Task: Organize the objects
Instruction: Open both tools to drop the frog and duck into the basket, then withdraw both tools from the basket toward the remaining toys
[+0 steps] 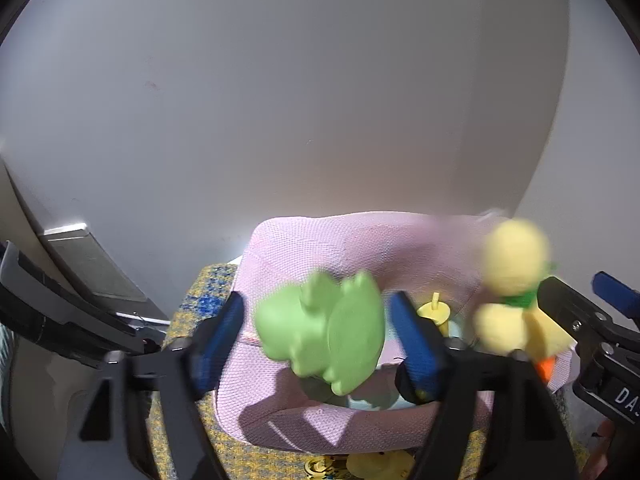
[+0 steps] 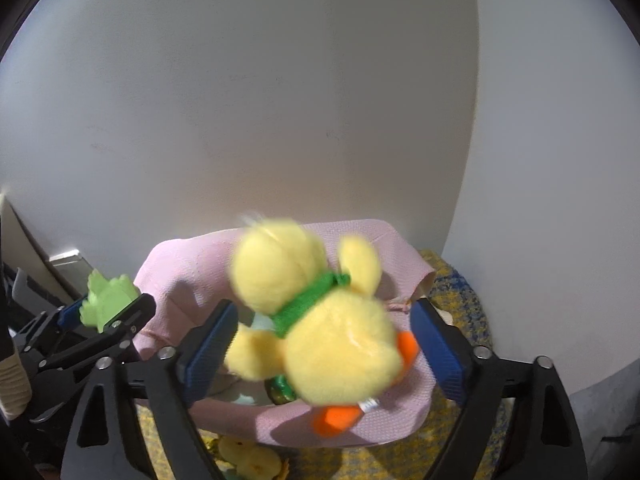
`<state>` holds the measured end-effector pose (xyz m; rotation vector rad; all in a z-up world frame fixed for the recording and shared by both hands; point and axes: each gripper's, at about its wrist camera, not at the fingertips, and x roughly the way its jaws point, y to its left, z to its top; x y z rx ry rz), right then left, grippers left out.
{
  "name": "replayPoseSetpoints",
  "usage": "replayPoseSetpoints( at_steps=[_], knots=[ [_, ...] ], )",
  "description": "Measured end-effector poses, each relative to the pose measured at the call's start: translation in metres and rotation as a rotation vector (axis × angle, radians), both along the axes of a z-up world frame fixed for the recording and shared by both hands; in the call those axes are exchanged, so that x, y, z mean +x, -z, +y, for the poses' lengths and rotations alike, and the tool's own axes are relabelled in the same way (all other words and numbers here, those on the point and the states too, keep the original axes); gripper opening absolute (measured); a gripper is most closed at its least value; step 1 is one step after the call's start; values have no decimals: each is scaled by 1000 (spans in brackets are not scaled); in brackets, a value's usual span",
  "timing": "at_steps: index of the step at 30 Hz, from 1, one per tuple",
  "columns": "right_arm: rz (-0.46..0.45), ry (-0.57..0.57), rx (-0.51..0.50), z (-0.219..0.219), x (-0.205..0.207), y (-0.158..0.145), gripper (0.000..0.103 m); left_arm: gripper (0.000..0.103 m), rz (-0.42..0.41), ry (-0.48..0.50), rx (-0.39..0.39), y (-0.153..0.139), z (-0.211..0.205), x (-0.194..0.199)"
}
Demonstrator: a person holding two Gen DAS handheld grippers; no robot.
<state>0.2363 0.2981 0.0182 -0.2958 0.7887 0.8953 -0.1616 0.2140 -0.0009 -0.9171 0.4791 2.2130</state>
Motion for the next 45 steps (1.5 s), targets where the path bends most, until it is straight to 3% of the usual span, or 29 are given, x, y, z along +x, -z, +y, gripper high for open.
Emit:
replayPoseSetpoints(
  at_steps=[1, 7, 15, 17, 23, 45],
  knots=[
    [-3, 3, -1, 0, 1, 0, 95, 93, 8, -11, 6, -2, -2, 1],
    [0, 32, 0, -9, 12, -8, 95, 95, 9, -22, 12, -9, -12, 7],
    [-19, 62, 12, -67, -13, -8, 95, 97, 21, -28, 33, -21, -37, 22],
    [-24, 64, 12, -59, -18, 3, 95, 99, 24, -30, 37, -24, -44, 27],
    [-35, 69, 11, -66, -48, -6, 95, 100, 26, -31, 46, -27, -67, 41],
    [-15, 66, -10, -108, -92, 23, 95, 100, 12, -16, 36, 6, -118, 76]
  ],
)
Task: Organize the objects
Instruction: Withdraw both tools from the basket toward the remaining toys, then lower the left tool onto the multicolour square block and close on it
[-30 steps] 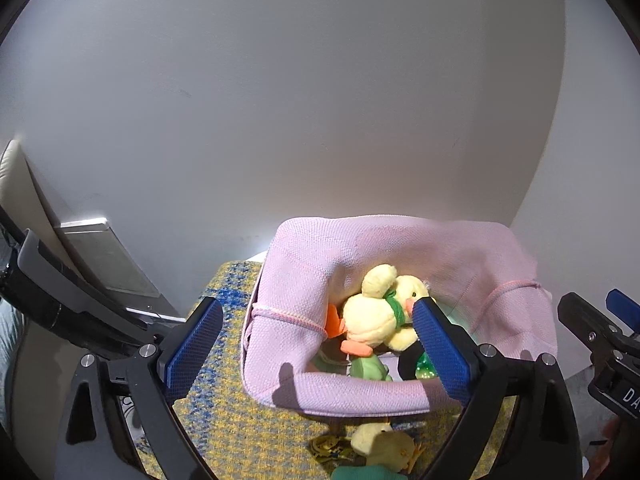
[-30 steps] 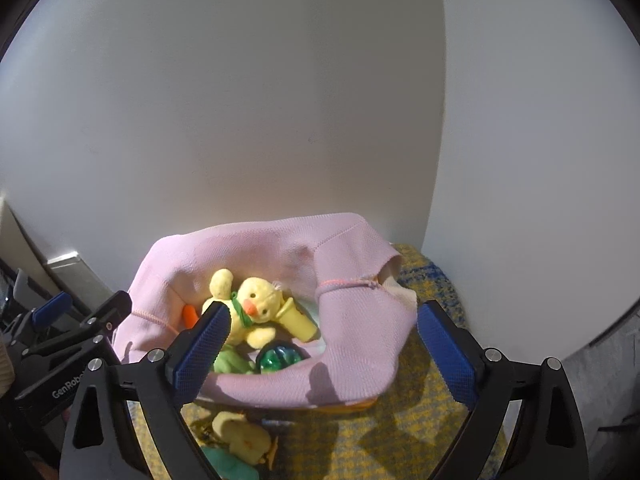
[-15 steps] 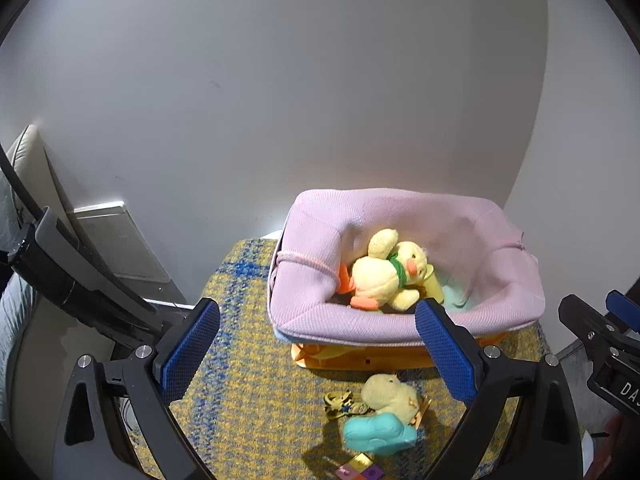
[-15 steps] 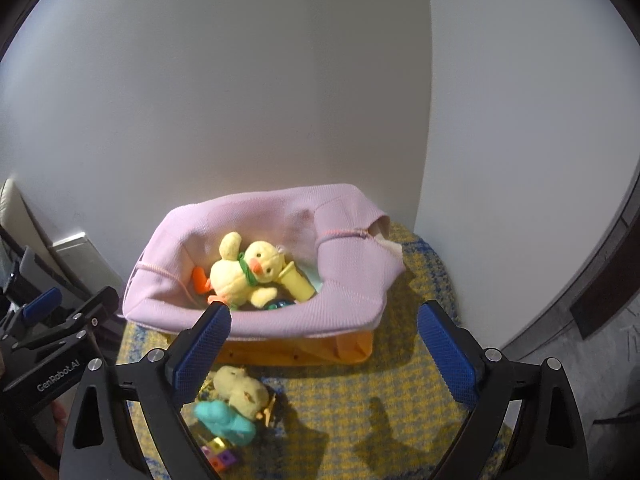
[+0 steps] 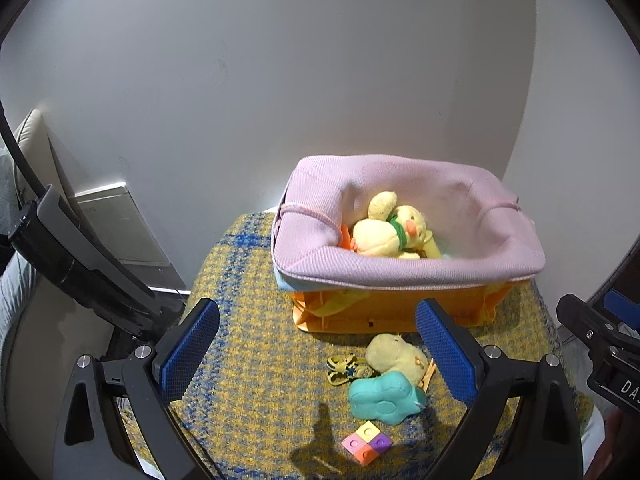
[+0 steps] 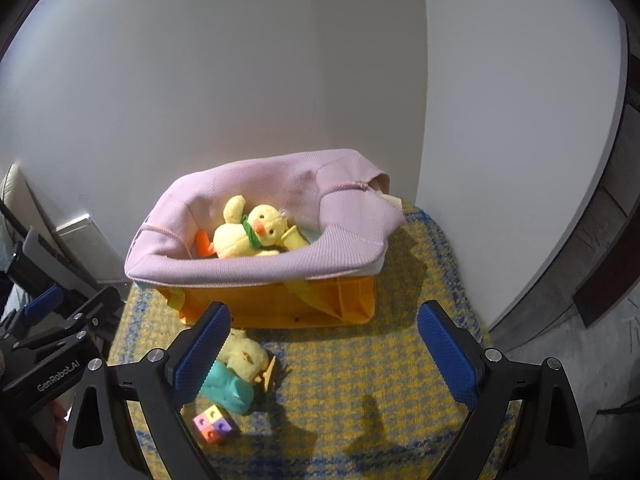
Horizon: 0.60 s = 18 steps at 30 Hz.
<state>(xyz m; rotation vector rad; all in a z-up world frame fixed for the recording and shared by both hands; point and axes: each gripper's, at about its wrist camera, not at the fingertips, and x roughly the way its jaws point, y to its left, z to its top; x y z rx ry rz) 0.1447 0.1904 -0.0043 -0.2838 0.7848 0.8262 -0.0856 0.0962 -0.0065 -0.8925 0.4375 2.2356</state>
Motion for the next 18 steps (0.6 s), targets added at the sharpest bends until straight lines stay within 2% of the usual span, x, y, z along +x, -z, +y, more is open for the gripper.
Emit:
replayPoseSetpoints(
  at_steps=[9, 18],
  knots=[
    [24, 11, -33, -15, -11, 30, 95, 100, -3, 18, -21, 32, -10, 16],
    [36, 22, -73, -26, -16, 59, 95, 100, -44, 35, -38, 70, -17, 27]
  ],
)
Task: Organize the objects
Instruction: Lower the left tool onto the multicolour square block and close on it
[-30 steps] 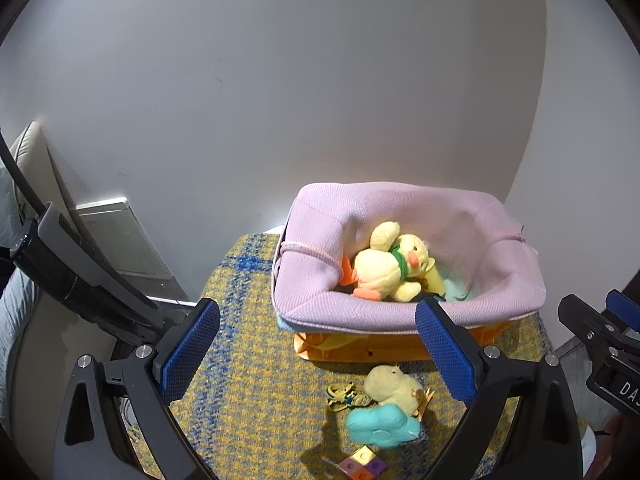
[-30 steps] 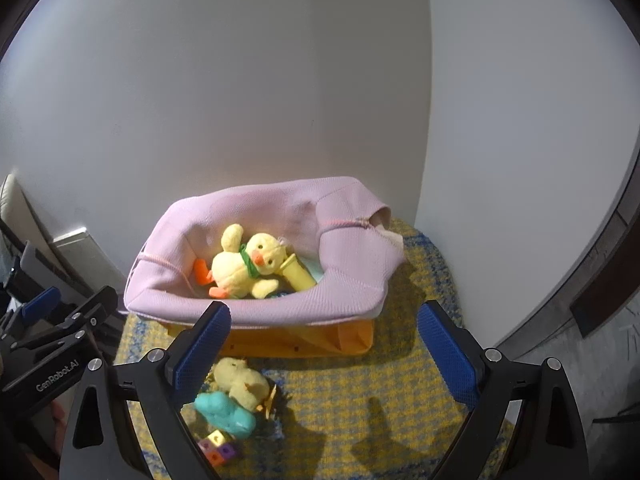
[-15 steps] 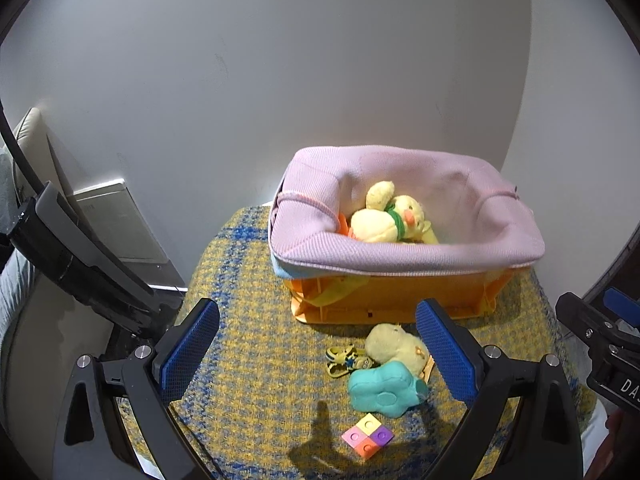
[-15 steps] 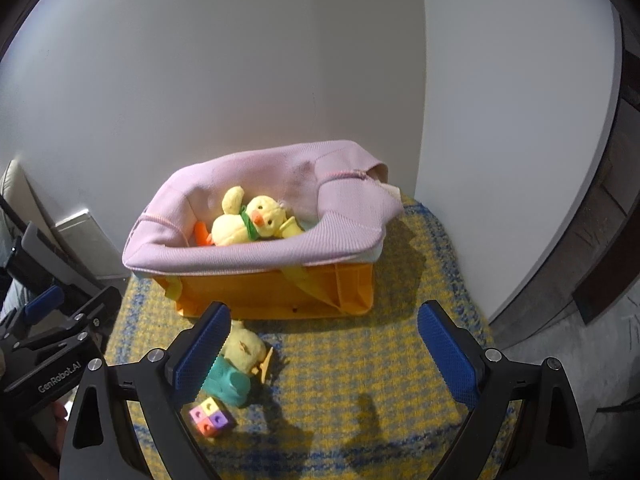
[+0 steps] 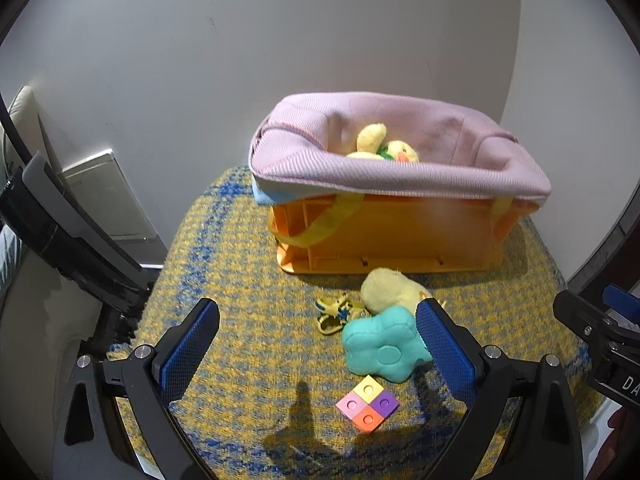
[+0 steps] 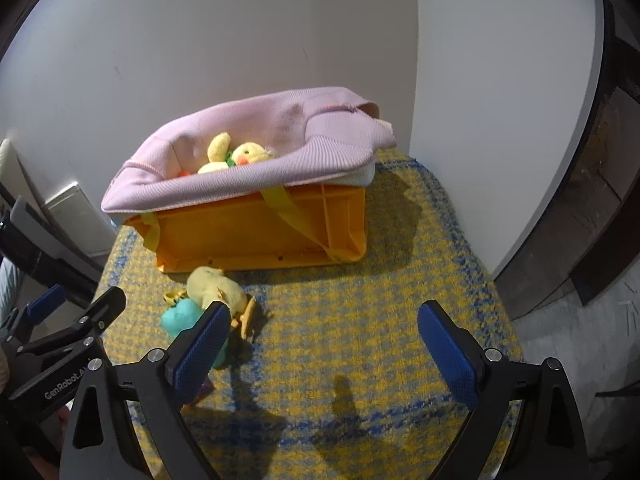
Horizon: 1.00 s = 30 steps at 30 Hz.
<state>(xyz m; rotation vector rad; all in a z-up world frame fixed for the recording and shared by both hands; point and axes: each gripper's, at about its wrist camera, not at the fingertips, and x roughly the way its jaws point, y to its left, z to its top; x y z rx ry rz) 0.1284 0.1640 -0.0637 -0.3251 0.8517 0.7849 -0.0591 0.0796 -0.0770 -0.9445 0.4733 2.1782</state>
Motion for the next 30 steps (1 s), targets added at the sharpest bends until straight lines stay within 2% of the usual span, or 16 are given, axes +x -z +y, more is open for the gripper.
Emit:
replayPoseSetpoints(
  at_steps=[12, 18, 19, 30],
  knots=[
    [10, 23, -28, -18, -5, 39, 95, 100, -46, 29, -48, 47, -1, 15],
    [18, 41, -43, -24, -7, 51, 95, 100, -61, 53, -67, 61, 1, 22],
    [21, 125, -45, -24, -7, 53, 95, 100, -63, 59, -71, 63, 2, 23],
    [63, 179, -85, -27, -2, 74, 95, 96, -80, 90, -120, 85, 12, 28]
  ],
)
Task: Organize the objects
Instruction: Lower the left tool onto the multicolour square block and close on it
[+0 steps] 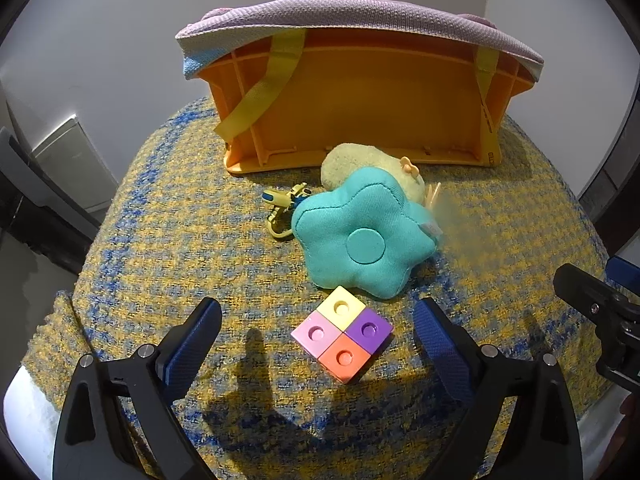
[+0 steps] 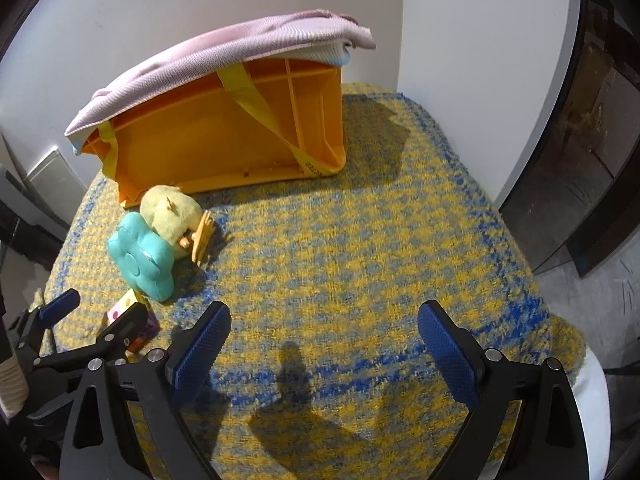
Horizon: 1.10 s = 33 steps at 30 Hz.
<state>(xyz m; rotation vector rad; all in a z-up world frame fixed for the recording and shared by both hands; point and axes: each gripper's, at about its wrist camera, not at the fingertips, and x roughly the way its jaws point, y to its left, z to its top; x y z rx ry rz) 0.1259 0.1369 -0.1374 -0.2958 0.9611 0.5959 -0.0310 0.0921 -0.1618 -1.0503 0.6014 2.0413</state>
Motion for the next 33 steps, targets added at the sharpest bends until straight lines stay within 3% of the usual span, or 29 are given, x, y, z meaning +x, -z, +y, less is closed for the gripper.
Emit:
replayPoseSetpoints(
  at_steps=[9, 11, 21, 30, 33],
  knots=[
    [4, 31, -21, 1, 0, 5, 95, 68, -45, 33, -42, 18, 8, 4],
    [5, 33, -23, 2, 0, 6, 95, 55, -55, 41, -52, 21, 9, 4],
    [-8, 38, -23, 10, -5, -1, 95, 54, -46, 27, -31, 11, -2, -1],
    [-2, 12, 0, 37, -15, -10, 95, 54, -2, -43, -23, -14, -28, -23],
    [-3, -6, 4, 51, -21, -12, 99, 54, 15, -78, -19, -25, -46, -34]
  ],
)
